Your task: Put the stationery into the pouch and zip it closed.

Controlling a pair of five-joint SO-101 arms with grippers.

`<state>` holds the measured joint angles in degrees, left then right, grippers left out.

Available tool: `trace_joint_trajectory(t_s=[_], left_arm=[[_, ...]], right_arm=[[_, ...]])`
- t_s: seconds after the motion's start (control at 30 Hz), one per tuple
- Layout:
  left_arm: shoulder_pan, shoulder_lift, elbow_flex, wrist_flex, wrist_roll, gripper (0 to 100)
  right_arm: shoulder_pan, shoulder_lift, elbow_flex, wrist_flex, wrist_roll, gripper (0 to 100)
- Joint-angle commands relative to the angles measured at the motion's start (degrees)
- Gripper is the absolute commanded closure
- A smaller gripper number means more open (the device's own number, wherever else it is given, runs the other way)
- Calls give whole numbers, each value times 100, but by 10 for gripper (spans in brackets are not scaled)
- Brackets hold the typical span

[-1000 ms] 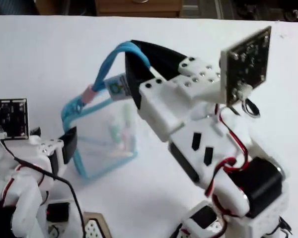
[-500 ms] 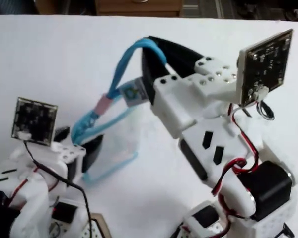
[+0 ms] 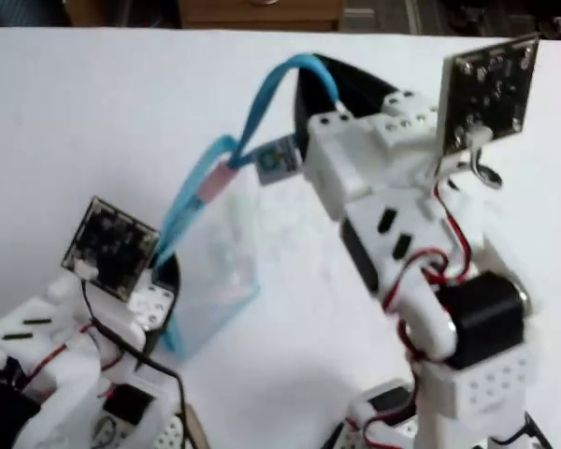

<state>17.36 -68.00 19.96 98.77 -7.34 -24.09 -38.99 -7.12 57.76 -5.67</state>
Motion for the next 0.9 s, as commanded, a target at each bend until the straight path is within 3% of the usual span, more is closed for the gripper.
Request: trace_joint_trajectory(t_s=[0.0,0.1,0.33,0.87], left_arm=[[48,-4,-422,281,-53,980],[48,-31,-642,352,-53,980],[48,-31,-712,352,-53,980],[48,-31,-712,352,-53,980]], right_arm=[[444,4,519,-910,-18,982],[822,233,1073,-1789,-88,982],[2018,1622,1424,-3635,-1196,982],[2958,4435,-413,-3741,-1187,982]])
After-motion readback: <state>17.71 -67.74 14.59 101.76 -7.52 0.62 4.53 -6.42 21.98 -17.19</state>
